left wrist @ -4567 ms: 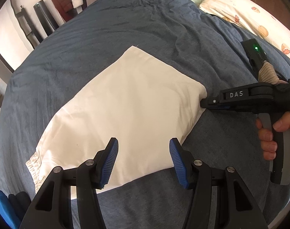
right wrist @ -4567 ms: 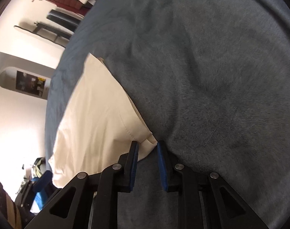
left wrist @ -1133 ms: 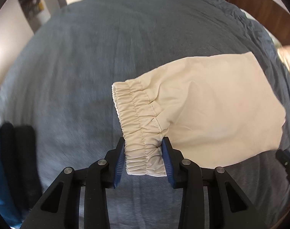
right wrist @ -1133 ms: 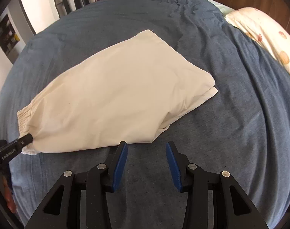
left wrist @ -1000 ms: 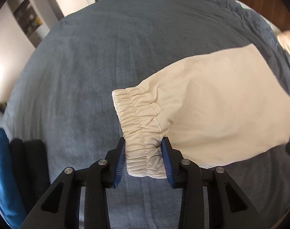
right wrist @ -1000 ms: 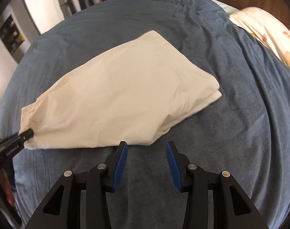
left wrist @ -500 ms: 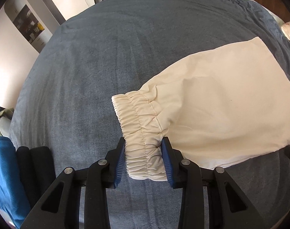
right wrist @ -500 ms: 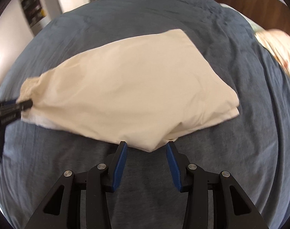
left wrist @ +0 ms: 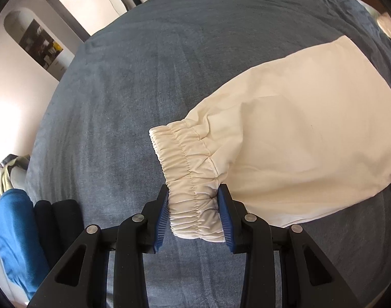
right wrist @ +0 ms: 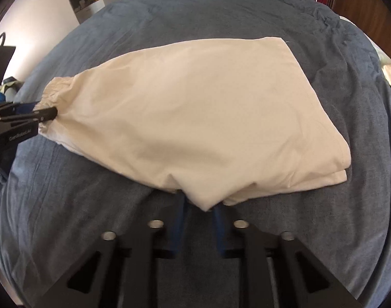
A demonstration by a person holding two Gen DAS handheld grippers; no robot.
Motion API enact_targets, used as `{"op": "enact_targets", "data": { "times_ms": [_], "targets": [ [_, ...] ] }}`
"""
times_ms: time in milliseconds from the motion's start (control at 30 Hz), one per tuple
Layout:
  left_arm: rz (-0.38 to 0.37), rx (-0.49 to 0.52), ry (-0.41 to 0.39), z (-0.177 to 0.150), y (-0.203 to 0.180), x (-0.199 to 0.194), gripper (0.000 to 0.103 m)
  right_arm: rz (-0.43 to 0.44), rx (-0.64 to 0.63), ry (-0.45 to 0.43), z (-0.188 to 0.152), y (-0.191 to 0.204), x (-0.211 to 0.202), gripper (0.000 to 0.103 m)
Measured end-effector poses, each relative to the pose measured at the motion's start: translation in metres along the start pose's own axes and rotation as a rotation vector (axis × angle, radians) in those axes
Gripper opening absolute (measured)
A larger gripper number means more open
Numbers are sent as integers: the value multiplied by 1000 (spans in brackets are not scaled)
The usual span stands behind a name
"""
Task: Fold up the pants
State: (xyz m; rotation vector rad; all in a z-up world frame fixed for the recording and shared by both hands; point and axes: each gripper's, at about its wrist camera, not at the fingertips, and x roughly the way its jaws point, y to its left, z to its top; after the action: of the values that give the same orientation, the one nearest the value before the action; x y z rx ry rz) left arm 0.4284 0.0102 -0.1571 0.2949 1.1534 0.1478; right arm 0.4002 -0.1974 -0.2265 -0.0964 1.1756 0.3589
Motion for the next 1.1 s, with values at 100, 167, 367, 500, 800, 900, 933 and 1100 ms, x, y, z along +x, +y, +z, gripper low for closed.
{"op": "enact_targets", "data": {
  "times_ms": [100, 167, 367, 500, 800, 900, 933, 1100],
  "targets": [
    [11, 11, 7, -3, -2, 0, 36, 3, 19, 11, -5, -1, -4, 7],
    [17, 11, 14, -3, -3, 2, 36, -2, 32, 34, -8, -1, -5, 5],
    [39, 21, 20, -5, -5, 3, 39, -20, 104, 99, -19, -10, 2, 1],
    [27, 5, 32, -7, 0, 2, 42, -73, 122, 108, -19, -10, -5, 1],
    [1, -68, 37, -14, 25, -14, 67, -195, 140, 43, -7, 6, -47, 4],
    [5, -82, -27, -11, 39, -28, 68, -188, 138, 14, 2, 10, -50, 10],
    [-2, -80, -61, -7, 45, -33, 69, -185, 142, 7, 5, 13, -49, 13],
    [-88, -18, -137, 13, 53, -26, 67, -165, 166, 0, 16, 24, -40, 14]
  ]
}}
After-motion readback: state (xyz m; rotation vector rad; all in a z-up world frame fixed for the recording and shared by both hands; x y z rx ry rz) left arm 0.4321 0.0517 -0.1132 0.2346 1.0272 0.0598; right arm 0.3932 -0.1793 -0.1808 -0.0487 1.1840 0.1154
